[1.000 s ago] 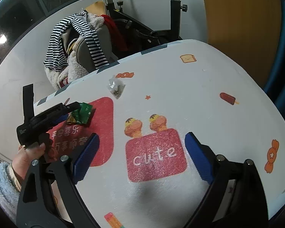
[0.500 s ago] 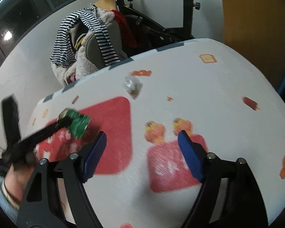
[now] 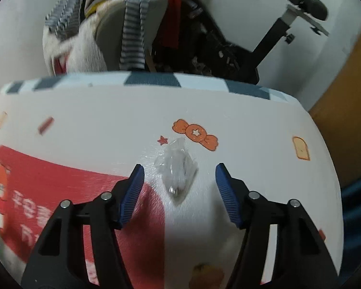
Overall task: Collect trash
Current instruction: 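Grasp the clear plastic bag with the right tool while the left tool holds the wrapper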
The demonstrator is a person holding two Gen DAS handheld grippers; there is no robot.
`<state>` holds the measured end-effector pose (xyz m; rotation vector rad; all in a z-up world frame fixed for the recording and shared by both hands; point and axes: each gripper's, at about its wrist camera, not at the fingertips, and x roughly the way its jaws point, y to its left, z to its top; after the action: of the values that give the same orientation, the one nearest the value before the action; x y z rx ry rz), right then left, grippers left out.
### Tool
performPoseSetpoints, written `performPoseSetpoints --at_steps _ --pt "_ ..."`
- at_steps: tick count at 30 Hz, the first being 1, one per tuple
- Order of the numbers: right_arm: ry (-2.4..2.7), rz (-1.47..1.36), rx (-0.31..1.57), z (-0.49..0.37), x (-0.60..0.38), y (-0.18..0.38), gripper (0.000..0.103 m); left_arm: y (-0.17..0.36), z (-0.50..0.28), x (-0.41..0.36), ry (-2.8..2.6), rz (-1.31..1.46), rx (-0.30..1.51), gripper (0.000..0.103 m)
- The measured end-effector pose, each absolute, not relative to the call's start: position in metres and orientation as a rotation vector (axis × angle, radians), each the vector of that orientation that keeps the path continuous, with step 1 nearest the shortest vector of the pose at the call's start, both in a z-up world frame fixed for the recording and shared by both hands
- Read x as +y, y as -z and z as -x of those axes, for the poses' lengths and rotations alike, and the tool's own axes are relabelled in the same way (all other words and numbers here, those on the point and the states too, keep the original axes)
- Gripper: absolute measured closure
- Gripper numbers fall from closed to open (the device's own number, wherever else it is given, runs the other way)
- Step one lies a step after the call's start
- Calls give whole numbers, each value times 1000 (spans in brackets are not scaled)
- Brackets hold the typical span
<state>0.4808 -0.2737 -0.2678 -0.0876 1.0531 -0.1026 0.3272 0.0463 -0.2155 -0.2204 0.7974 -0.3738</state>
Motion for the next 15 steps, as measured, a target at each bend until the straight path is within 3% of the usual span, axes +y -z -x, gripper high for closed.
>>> performPoseSetpoints --at_steps 2,3,6,15 --pt "90 92 1095 -487 -275 275 46 215 -317 56 365 240 794 71" --pt "79 82 1108 -488 -277 277 61 214 -312 59 362 246 791 71" --pt "38 23 1076 -476 -281 269 75 210 -297 65 361 247 776 71" --pt "-155 -72 946 -392 -264 230 78 197 -251 66 368 254 758 71"
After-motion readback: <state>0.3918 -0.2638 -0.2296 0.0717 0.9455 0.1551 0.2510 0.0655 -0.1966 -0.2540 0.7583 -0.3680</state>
